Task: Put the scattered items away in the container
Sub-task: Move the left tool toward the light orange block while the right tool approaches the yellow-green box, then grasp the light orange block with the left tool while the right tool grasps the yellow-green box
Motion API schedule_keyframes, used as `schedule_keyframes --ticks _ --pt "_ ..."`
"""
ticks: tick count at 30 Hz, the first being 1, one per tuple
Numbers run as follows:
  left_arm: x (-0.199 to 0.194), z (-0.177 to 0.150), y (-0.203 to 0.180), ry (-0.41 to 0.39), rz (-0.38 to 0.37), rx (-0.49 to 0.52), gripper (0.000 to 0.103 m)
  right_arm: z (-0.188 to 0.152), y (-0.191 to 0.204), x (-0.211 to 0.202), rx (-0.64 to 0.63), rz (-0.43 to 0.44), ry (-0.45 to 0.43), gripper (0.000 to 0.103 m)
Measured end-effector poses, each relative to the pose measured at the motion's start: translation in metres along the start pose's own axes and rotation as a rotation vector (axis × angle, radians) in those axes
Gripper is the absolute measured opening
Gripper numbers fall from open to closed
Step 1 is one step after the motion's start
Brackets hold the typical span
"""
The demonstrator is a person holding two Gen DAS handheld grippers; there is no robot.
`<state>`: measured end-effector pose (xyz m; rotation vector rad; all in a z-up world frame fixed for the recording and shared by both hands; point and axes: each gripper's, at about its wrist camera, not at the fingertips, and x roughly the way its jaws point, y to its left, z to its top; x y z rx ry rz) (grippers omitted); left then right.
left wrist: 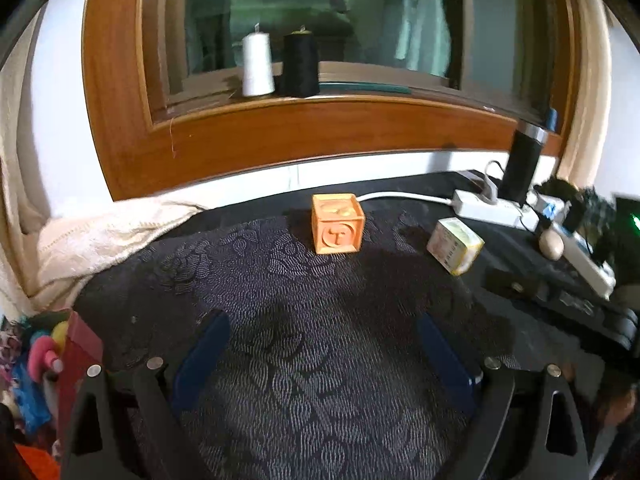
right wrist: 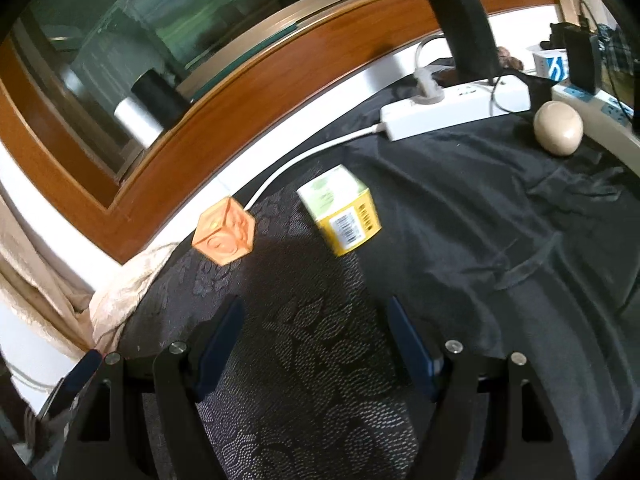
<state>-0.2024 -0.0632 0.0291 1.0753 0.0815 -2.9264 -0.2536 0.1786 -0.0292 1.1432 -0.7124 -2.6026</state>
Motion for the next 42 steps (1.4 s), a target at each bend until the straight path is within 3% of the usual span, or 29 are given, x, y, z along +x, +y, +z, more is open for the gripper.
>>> schedule_keyframes --ticks 6,13,28,29,30,32,42 --pt "0.05 0.024 -0.001 0.033 -0.035 -0.048 0.097 0.002 -0.004 -0.002 0.018 -0.005 -0.006 0.078" --pt "0.112 0.049 -0.011 0.061 -0.007 -0.033 0.097 0.003 0.001 -0.004 0.007 0.001 -0.007 0.078" --pt "0.189 0.078 -0.017 0.124 0.038 -0.038 0.096 0.003 0.006 -0.007 -0.022 -0.032 -0.031 0.078" --pt "0.192 0.078 -0.015 0.13 0.032 -0.048 0.09 0.003 0.006 -0.007 -0.023 -0.035 -0.032 0.078" --pt "0.194 0.077 -0.013 0.142 0.013 -0.061 0.071 0.003 0.006 -0.007 -0.024 -0.038 -0.033 0.078" --pt "0.199 0.076 -0.008 0.16 -0.02 -0.084 0.056 0.003 0.006 -0.007 -0.026 -0.045 -0.035 0.078" --pt "0.173 0.064 -0.001 0.138 -0.012 -0.108 0.055 0.005 -0.001 0.002 -0.025 -0.083 -0.026 0.078"
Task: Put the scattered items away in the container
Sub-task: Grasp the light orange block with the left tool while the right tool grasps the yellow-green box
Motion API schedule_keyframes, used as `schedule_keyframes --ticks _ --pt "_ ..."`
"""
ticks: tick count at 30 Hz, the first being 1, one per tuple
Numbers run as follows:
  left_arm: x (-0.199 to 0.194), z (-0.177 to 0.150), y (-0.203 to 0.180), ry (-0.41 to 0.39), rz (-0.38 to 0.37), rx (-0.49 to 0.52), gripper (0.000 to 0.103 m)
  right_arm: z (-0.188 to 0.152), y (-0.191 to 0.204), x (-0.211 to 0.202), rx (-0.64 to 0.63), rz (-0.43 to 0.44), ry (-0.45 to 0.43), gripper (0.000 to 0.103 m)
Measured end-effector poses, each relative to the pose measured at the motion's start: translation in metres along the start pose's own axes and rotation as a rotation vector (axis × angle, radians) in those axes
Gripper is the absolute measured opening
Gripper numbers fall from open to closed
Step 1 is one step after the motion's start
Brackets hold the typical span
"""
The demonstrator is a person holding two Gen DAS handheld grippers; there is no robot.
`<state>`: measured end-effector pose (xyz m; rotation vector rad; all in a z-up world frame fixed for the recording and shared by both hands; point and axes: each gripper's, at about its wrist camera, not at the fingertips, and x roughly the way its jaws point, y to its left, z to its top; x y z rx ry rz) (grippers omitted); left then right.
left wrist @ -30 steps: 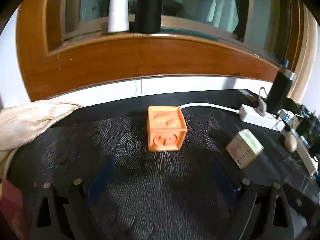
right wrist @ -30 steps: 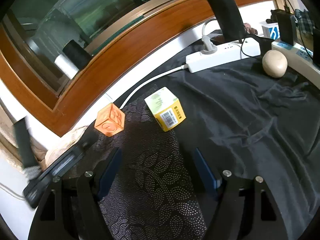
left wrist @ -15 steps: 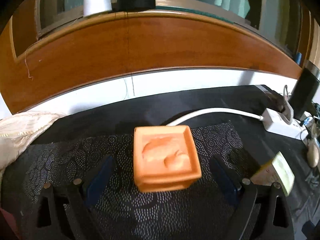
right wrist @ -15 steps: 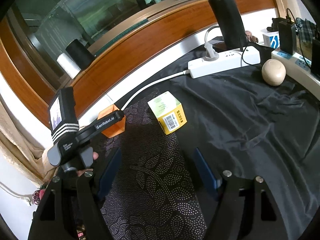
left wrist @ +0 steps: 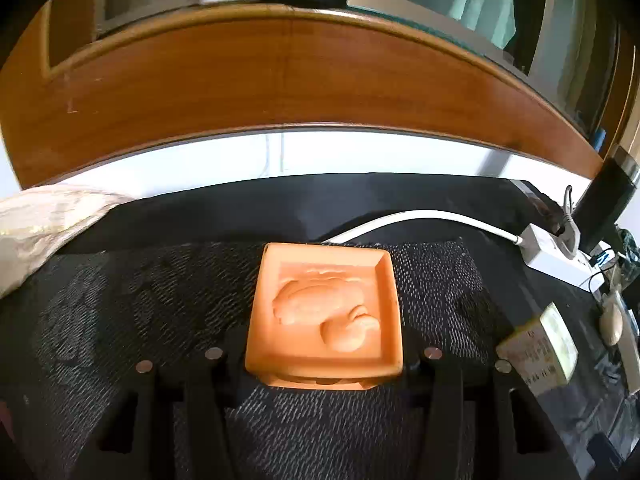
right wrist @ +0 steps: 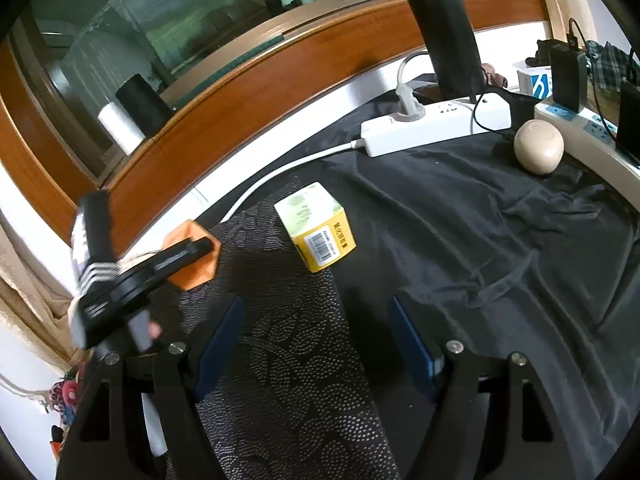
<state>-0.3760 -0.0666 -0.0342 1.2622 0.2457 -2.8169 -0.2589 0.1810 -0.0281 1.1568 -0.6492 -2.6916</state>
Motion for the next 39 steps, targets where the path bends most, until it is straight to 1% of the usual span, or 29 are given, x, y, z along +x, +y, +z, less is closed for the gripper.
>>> schedule_keyframes --ticks 7,11,15,17,19,21,26,29,33,34,35,37,39 --pt "-0.043 -0.022 0.014 -0.021 -0.016 -0.012 0.055 -0.002 -0.002 0.011 -0.007 -0.015 0.033 0.078" --pt "-0.074 -0.039 0.025 -0.032 -0.04 -0.028 0.055 -0.003 0.003 0.01 -0.039 -0.008 0.024 0.078" --pt "-0.108 -0.056 0.034 -0.061 -0.066 -0.046 0.055 -0.004 0.008 0.014 -0.088 -0.046 -0.006 0.079" --pt "-0.125 -0.063 0.039 -0.08 -0.074 -0.043 0.055 -0.002 0.007 0.024 -0.091 -0.071 0.013 0.079" --pt "-0.142 -0.07 0.045 -0.098 -0.082 -0.038 0.055 0.006 0.006 0.038 -0.086 -0.08 0.055 0.079" --pt "-0.152 -0.074 0.051 -0.107 -0.094 -0.04 0.055 0.017 0.007 0.047 -0.105 -0.098 0.064 0.079" --pt "-0.155 -0.077 0.062 -0.11 -0.114 -0.058 0.055 0.046 0.011 0.062 -0.16 -0.118 0.058 0.079" --pt "-0.146 -0.08 0.062 -0.088 -0.113 -0.058 0.055 0.052 0.017 0.075 -0.215 -0.136 0.06 0.079" --pt "-0.13 -0.083 0.061 -0.048 -0.108 -0.061 0.055 0.052 0.025 0.089 -0.263 -0.124 0.086 0.078" --pt "-0.128 -0.083 0.061 -0.042 -0.107 -0.06 0.055 0.05 0.027 0.091 -0.276 -0.131 0.091 0.073" --pt "-0.126 -0.084 0.06 -0.037 -0.106 -0.059 0.055 0.049 0.028 0.093 -0.289 -0.137 0.097 0.053" --pt "-0.125 -0.085 0.058 -0.032 -0.105 -0.055 0.055 0.046 0.028 0.091 -0.29 -0.144 0.099 0.053" --pt "-0.125 -0.086 0.057 -0.031 -0.107 -0.053 0.055 0.044 0.023 0.082 -0.258 -0.127 0.089 0.053"
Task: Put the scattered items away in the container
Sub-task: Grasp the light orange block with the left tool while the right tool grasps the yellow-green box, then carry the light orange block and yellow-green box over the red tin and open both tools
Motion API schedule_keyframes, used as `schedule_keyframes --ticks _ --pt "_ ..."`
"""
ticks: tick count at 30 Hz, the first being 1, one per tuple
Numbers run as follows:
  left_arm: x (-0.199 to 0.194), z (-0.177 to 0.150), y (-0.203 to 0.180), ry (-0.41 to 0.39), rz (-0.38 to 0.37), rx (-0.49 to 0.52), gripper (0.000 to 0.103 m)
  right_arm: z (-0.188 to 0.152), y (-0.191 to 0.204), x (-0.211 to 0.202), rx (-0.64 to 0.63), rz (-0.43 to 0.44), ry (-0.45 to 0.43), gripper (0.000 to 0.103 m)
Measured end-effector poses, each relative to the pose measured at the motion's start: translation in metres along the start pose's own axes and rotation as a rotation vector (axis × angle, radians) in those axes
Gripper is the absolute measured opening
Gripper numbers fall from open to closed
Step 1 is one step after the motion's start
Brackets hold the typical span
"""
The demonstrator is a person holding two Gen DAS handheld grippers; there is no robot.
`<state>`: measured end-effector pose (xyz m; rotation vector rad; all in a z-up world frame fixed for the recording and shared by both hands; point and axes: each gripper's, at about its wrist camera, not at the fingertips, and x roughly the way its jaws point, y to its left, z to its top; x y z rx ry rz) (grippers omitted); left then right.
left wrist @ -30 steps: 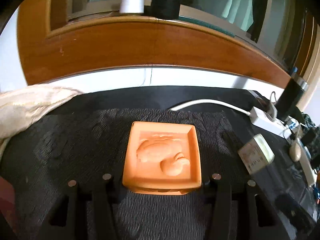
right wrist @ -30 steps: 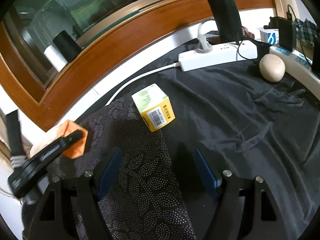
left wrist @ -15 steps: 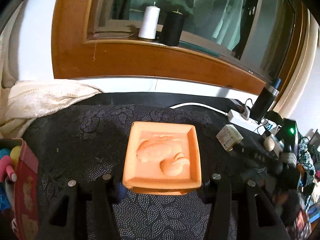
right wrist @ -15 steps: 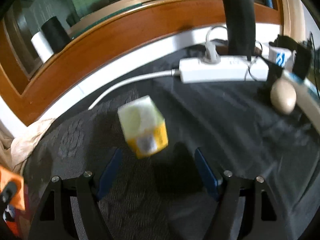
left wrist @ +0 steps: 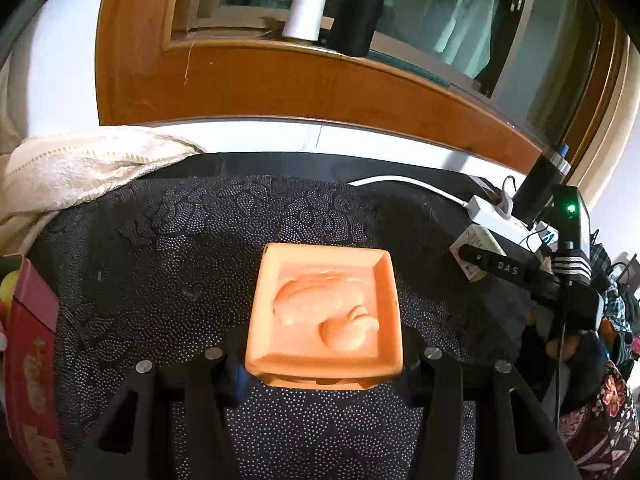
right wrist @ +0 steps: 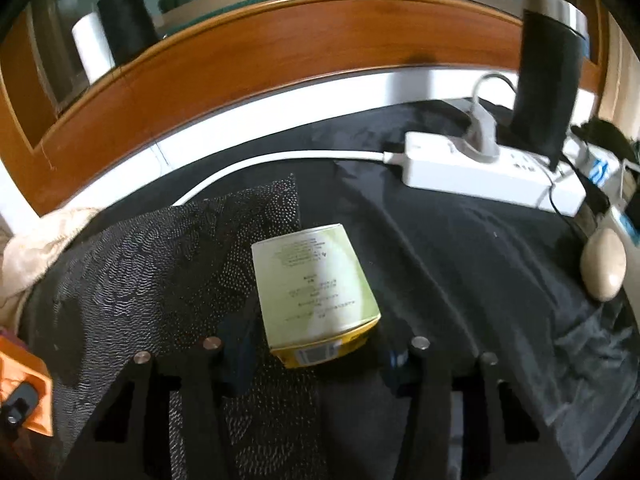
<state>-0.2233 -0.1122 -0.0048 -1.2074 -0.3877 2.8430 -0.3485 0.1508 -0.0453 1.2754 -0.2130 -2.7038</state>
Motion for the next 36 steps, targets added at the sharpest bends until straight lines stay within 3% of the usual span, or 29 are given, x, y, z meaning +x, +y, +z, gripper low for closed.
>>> schedule_keyframes --ticks 5,10,20,24,30,36 --pt "-0.004 -0.001 -0.005 -0.006 -0.005 0.005 0.055 -0.017 -0.01 -0.031 0.078 0.077 -0.018 0.053" --pt "-0.023 -0.003 -0.015 -0.038 -0.023 0.018 0.055 -0.036 0.0 -0.063 0.075 0.123 -0.035 0.053" --pt "-0.094 -0.017 0.001 -0.128 -0.013 0.002 0.055 -0.059 0.067 -0.103 -0.013 0.255 -0.064 0.053" --pt "-0.135 -0.021 0.031 -0.191 0.034 -0.022 0.055 -0.071 0.107 -0.116 -0.071 0.316 -0.067 0.053" --pt "-0.193 -0.028 0.104 -0.259 0.123 -0.118 0.055 -0.086 0.168 -0.131 -0.163 0.396 -0.072 0.053" --pt "-0.23 -0.038 0.172 -0.263 0.199 -0.167 0.055 -0.098 0.214 -0.141 -0.231 0.447 -0.075 0.053"
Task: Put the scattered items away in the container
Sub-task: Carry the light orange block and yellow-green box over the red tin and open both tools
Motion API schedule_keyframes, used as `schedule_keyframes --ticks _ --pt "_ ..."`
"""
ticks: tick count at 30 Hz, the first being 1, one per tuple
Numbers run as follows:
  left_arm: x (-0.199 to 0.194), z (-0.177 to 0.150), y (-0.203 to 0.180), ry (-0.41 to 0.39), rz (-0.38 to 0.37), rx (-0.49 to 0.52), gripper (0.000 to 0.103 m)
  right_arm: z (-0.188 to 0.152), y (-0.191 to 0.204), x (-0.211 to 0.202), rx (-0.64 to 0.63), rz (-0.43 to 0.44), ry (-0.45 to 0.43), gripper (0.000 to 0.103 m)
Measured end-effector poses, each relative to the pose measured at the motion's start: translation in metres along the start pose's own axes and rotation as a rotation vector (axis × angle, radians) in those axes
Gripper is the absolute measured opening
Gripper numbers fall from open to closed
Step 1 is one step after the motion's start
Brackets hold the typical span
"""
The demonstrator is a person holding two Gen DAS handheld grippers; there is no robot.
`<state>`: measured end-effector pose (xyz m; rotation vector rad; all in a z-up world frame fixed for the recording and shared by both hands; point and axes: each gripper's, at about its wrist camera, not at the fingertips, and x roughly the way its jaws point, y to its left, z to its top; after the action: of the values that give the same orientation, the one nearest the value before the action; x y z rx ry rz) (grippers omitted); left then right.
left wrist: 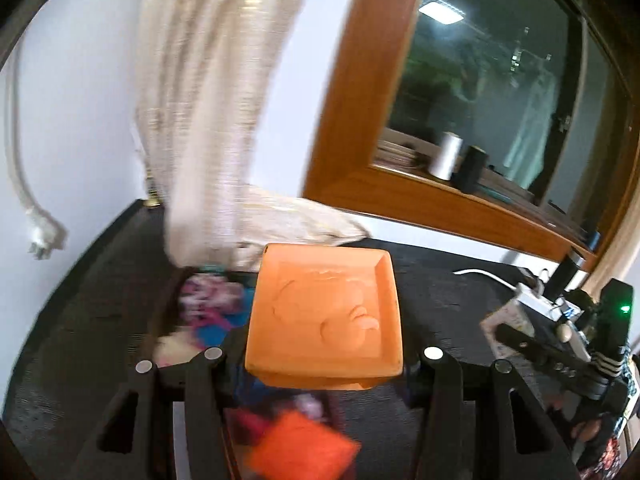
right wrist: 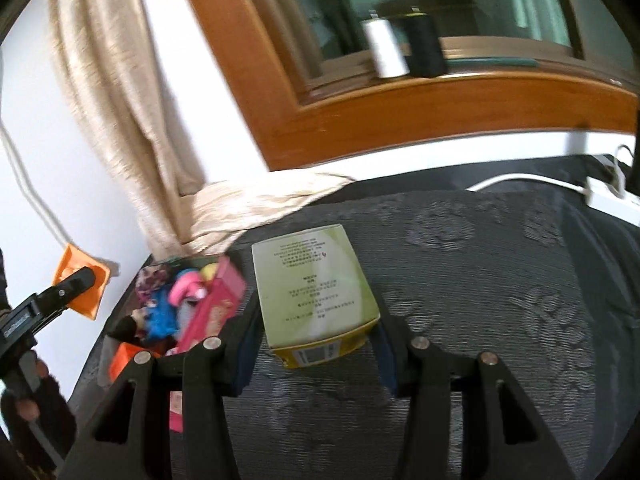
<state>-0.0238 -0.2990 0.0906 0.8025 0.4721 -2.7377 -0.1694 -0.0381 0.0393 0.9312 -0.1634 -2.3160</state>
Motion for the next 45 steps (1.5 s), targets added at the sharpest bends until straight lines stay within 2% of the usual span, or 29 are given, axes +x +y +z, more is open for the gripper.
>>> schedule_keyframes --ticks 4,10,18,28,29,32,38,45 --pt "0.003 0.002 0.037 0.028 -0.001 -0.024 0.055 -0.002 0.026 0.005 -0.037 0.027 0.006 0.053" --pt "0.032 -0.007 0.08 0.115 -0.035 -0.082 0.055 -0.004 0.057 0.013 -0.086 0.065 0.017 0.053" --pt "0.064 -0.017 0.101 0.165 -0.048 -0.132 0.055 -0.007 0.096 0.031 -0.145 0.127 0.043 0.053" --pt "0.07 -0.022 0.108 0.157 -0.106 -0.141 0.057 -0.023 0.152 0.072 -0.227 0.235 0.13 0.053" --pt "0.068 -0.022 0.11 0.155 -0.121 -0.155 0.058 -0.025 0.156 0.077 -0.235 0.24 0.139 0.053" --pt "0.058 -0.021 0.117 0.127 -0.165 -0.2 0.075 -0.027 0.165 0.09 -0.244 0.249 0.16 0.053" --pt "0.029 -0.015 0.12 0.035 -0.201 -0.202 0.075 -0.034 0.178 0.111 -0.265 0.254 0.196 0.053" --pt "0.038 -0.02 0.118 0.076 -0.173 -0.194 0.075 -0.044 0.182 0.119 -0.281 0.242 0.219 0.053"
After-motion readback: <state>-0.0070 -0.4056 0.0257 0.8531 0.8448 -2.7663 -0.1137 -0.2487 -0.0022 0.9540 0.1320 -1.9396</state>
